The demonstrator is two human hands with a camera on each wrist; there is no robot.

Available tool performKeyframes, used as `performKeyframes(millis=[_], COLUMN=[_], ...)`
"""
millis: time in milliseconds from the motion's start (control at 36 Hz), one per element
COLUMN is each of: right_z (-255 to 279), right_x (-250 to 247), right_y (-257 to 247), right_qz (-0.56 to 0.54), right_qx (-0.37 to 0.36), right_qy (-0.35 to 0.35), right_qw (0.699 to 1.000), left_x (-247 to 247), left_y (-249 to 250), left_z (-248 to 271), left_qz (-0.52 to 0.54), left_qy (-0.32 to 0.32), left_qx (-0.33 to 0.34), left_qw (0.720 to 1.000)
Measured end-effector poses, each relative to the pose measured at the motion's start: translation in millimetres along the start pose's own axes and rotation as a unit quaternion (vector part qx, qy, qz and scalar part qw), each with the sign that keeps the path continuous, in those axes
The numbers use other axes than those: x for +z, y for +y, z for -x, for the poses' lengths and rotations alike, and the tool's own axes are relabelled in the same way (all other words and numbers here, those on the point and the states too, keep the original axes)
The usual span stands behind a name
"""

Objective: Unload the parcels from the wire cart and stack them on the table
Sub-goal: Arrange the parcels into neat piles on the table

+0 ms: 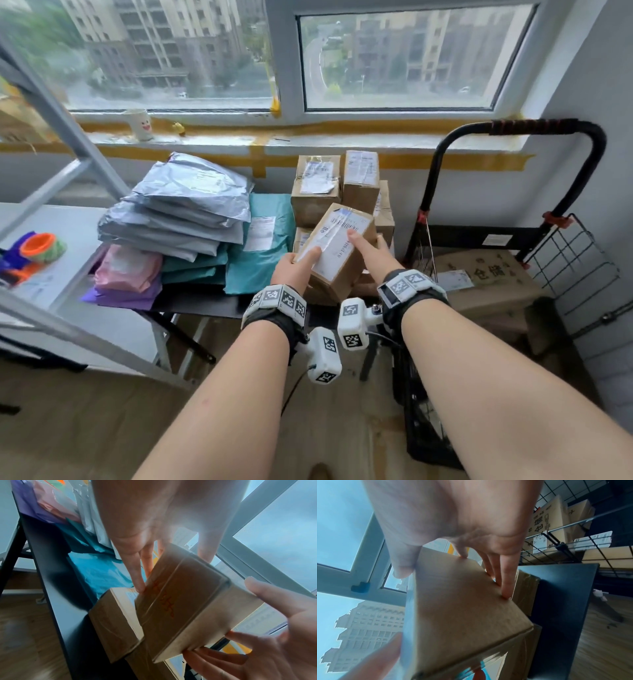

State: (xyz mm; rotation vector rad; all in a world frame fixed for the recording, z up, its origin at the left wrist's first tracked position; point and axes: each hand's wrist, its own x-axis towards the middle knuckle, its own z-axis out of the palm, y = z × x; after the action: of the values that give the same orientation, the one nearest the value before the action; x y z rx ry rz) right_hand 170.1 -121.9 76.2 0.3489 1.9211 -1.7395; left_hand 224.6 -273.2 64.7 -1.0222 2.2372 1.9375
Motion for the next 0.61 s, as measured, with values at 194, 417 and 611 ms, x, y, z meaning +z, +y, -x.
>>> performKeyframes(millis=[194, 417, 611], right_z=[-16, -49, -84], right_x=[38, 46, 35], right_y=[-5, -18, -32], right_qz=[0.026, 0.006, 0.070], right_qx=[0.024, 0.026, 0.034], right_qy=[0.009, -0.017, 0.031], right_qw=[0.999, 0.999, 0.996], left_x=[-26, -27, -20], left_y=[-6, 5, 34], left_z=[-24, -65, -100], left_qz=[-0.013, 0.009, -0.038], left_qy=[-0.009, 0.068, 0.121], left_qx=[0.012, -0.005, -0.004], left_qw=[1.000, 0.998, 0.992])
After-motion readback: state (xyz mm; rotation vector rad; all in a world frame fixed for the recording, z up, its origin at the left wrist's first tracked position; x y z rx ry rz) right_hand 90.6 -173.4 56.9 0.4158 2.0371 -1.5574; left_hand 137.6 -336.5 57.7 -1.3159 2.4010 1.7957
